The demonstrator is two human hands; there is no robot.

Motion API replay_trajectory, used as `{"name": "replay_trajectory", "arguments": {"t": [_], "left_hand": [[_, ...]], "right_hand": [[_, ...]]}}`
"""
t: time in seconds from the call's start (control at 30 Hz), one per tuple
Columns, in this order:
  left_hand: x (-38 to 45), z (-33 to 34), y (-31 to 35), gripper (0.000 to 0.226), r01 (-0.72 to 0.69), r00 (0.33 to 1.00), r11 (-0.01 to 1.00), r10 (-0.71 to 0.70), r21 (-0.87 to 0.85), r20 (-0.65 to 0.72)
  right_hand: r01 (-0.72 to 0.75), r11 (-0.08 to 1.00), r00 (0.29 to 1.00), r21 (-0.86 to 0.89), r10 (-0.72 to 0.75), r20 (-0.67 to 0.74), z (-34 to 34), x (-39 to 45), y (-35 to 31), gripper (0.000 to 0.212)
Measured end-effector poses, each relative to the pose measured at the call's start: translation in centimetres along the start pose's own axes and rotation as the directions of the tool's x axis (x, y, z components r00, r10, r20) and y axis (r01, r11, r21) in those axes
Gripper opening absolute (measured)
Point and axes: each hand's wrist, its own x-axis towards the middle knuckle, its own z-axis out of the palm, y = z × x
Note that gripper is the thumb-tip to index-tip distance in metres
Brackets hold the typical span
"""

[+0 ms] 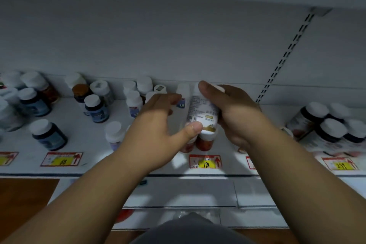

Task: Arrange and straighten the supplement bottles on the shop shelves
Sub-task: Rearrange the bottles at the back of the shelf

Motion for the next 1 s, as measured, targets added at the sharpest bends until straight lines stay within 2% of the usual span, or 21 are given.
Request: {"name": "replay_trajectory", "arguments": {"t": [0.13,0.2,0.27,0.37,0.47,0.63,0.87,1.0], "left_hand": [[-2.3,-2.3,-1.0,0.085,-0.04,0.998,0.999,0.041,-0.024,0.054],[-3.6,-3.5,-1.6,0.087,-0.053,0.995,0.998,0.056,-0.035,0.08],[-4.9,-4.4,-2.1,0.09,-0.062,0.992,0.996,0.068,-0.06,0.106],[-7.1,-5.5,-2.9,0.089,-0.059,0.988,0.995,0.07,-0.079,0.14],[-9.0,-6.6,-3.7,0.091,-0.028,0.987,0.994,0.045,-0.107,0.152],[-11.2,-8.5,-4.9,0.094,0.054,0.994,0.992,-0.042,-0.115,0.102],[-15.7,-10.9,-7.8,0.085,0.222,0.973,0.972,-0.225,-0.082,-0.041],[-17.7,-13.7,-10.6,0.081,0.251,0.961,0.966,-0.256,-0.058,-0.101]], "right_hand": [[-0.106,0.98,0.994,0.169,0.105,0.017,3.6,-2.9,0.4,0.077],[-0.107,0.968,0.994,0.227,0.106,0.017,5.5,-3.9,0.9,0.079],[-0.094,0.956,0.996,0.28,0.09,0.028,6.8,-5.0,1.5,0.066],[-0.082,0.921,0.995,0.382,0.057,0.075,8.5,-6.6,2.4,0.032],[-0.1,0.886,0.994,0.453,0.073,0.078,10.2,-7.9,2.9,0.025],[-0.156,0.939,0.986,0.308,0.128,0.108,13.4,-8.6,3.3,0.052],[-0.167,0.977,0.96,0.131,0.131,0.249,18.4,-7.5,4.6,0.044],[-0.134,0.985,0.946,0.105,0.096,0.31,23.1,-6.5,4.9,0.048]]}}
